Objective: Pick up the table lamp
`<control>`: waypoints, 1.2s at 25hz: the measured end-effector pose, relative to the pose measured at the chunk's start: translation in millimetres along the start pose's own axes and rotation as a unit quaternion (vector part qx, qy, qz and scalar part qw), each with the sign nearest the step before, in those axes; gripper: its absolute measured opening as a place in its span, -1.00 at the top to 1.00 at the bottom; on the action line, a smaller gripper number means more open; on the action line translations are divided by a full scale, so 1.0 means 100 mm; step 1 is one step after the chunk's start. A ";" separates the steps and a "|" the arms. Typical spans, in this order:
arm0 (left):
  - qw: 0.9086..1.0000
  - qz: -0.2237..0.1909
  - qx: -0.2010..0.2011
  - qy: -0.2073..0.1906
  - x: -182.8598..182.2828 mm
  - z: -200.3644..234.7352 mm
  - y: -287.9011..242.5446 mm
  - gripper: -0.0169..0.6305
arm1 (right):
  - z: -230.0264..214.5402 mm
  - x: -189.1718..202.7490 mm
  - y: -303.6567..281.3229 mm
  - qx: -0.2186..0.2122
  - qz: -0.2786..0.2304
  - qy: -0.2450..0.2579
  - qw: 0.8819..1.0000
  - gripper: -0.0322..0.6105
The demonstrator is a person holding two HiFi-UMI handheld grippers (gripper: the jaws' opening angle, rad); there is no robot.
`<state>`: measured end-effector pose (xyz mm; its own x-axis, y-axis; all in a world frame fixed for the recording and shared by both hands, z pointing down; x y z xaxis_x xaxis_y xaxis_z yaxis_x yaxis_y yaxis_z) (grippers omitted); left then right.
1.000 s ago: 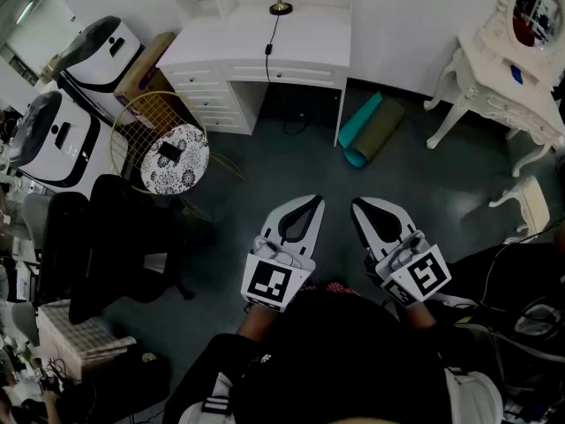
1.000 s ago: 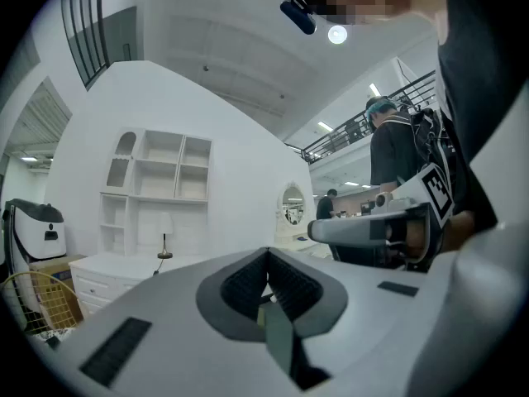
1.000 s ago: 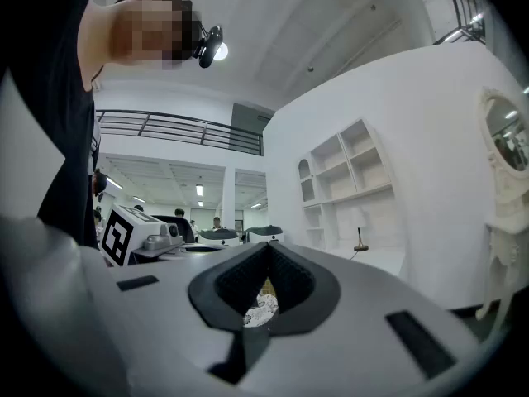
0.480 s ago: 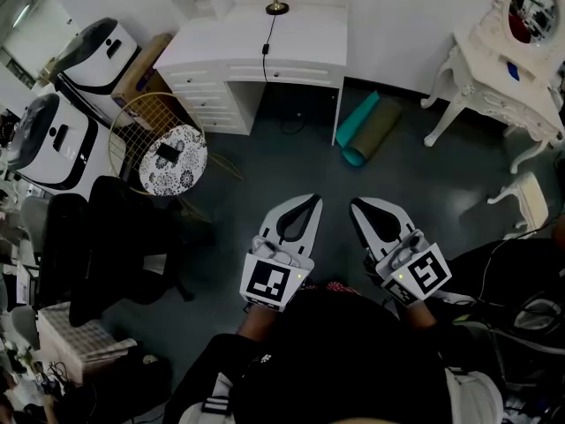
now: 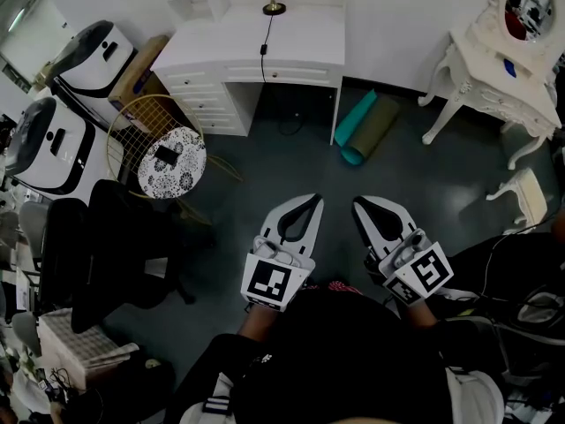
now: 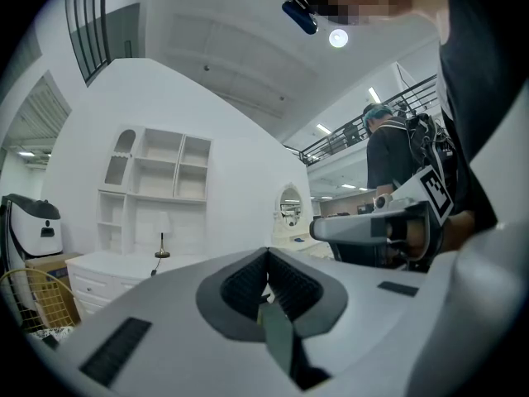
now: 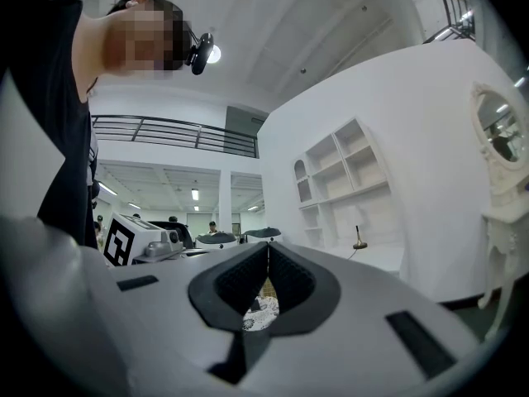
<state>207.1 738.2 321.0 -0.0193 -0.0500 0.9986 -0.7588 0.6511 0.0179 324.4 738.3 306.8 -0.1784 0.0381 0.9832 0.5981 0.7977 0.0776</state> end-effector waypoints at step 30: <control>1.000 0.010 -0.002 0.011 0.29 0.83 0.15 0.91 | 0.01 0.21 -0.80 0.011 -0.008 0.011 1.000 0.85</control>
<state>141.3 683.7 346.3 -0.0204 -0.0193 0.9996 -0.7558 0.6548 -0.0028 272.1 676.4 320.7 -0.1711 0.0122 0.9852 0.5785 0.8106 0.0905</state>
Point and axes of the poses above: the fingertips, and each gripper's own axes: y backward along the fingers, z to its left, x out of its underside, the point moved 4 cm from there along y, backward along the fingers, and after that the axes turned 14 degrees about x, right-handed, at the moved point
